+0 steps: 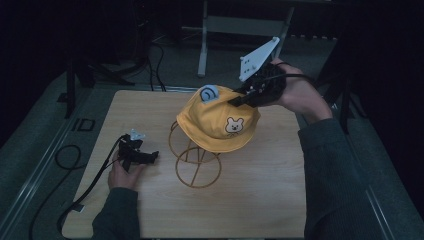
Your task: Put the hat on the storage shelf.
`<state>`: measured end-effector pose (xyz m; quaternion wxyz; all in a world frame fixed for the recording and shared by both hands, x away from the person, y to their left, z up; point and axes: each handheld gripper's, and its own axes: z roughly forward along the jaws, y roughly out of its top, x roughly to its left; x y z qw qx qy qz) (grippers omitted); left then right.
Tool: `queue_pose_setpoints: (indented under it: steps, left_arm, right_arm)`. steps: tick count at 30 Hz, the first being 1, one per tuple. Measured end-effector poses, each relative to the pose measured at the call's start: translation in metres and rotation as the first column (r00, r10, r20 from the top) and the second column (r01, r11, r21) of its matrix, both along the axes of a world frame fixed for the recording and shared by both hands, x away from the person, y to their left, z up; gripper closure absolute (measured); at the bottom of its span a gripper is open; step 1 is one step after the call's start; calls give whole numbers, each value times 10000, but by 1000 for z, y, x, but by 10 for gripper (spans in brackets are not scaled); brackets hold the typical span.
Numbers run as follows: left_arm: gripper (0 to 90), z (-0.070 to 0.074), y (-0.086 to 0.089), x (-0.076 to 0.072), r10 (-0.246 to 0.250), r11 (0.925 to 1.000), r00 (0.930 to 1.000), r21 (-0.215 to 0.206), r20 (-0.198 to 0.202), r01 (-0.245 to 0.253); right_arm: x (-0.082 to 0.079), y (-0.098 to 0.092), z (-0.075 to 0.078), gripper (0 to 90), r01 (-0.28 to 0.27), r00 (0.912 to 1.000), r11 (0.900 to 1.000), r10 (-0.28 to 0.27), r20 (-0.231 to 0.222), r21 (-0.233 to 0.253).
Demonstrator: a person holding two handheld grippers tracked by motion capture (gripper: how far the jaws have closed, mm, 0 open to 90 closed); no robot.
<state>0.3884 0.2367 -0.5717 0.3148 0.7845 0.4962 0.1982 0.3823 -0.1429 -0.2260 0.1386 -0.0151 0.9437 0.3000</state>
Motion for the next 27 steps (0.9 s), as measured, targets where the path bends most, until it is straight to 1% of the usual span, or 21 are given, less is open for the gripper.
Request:
queue_pose_setpoints:
  steps: [5,8,11,12,20,27]
  left_arm:
    - [21,0,0,0,-1,10000,10000,1,1,1]
    - [21,0,0,0,-9,10000,10000,8,-6,9]
    - [21,0,0,0,-10,10000,10000,9,-9,10]
    - [21,0,0,0,-11,10000,10000,10,-8,11]
    - [21,0,0,0,-10,10000,10000,11,-8,10]
    - [21,0,0,0,-10,10000,10000,11,-7,10]
  right_arm:
    - [1,5,-1,768,-49,10000,9999,48,-8,-127]
    - [2,9,-2,768,-115,9999,9999,115,-23,-28]
    - [2,11,-3,768,-132,9999,9999,132,-70,-27]
    - [1,14,-3,770,-138,9999,9998,137,-79,-108]
    - [2,22,-2,771,-277,9996,9993,275,-90,-263]
    - [4,28,-1,771,-378,9993,9991,377,-75,-191]
